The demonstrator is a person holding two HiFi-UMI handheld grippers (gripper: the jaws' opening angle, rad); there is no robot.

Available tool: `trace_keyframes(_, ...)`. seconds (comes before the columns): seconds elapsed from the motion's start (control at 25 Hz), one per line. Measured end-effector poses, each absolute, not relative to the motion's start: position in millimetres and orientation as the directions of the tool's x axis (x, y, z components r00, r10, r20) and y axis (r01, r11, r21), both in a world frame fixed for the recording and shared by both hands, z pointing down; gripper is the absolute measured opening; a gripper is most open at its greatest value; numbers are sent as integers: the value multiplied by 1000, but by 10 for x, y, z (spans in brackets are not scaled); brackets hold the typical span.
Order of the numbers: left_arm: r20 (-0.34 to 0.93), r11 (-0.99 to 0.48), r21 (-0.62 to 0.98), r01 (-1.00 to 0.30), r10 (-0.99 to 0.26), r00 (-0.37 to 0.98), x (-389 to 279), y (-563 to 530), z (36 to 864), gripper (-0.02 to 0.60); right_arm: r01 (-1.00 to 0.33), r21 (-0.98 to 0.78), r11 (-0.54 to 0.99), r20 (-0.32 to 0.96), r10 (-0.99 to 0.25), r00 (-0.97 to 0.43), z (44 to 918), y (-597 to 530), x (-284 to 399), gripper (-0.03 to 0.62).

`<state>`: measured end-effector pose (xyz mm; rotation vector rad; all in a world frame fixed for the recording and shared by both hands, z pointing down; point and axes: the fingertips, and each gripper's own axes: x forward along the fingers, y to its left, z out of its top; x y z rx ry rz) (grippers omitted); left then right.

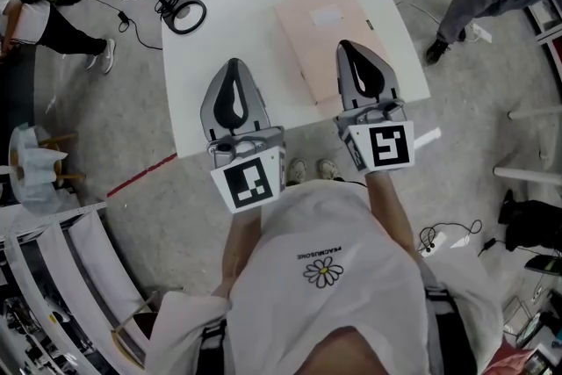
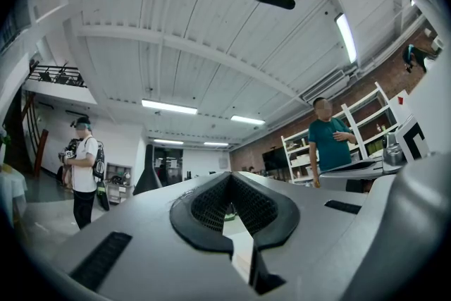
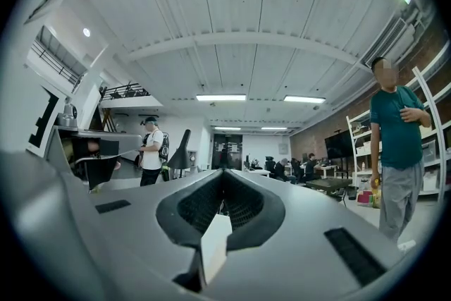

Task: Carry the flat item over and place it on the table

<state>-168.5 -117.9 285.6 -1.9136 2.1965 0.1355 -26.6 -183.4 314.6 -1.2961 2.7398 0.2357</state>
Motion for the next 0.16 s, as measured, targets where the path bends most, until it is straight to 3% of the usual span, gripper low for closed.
trace_keyframes(0.16,-227,145,-77,-986,-966,-125,-1683,-1181,2868,12,-772,96,629,-163,-755,-635,3153,-1831,-263,14)
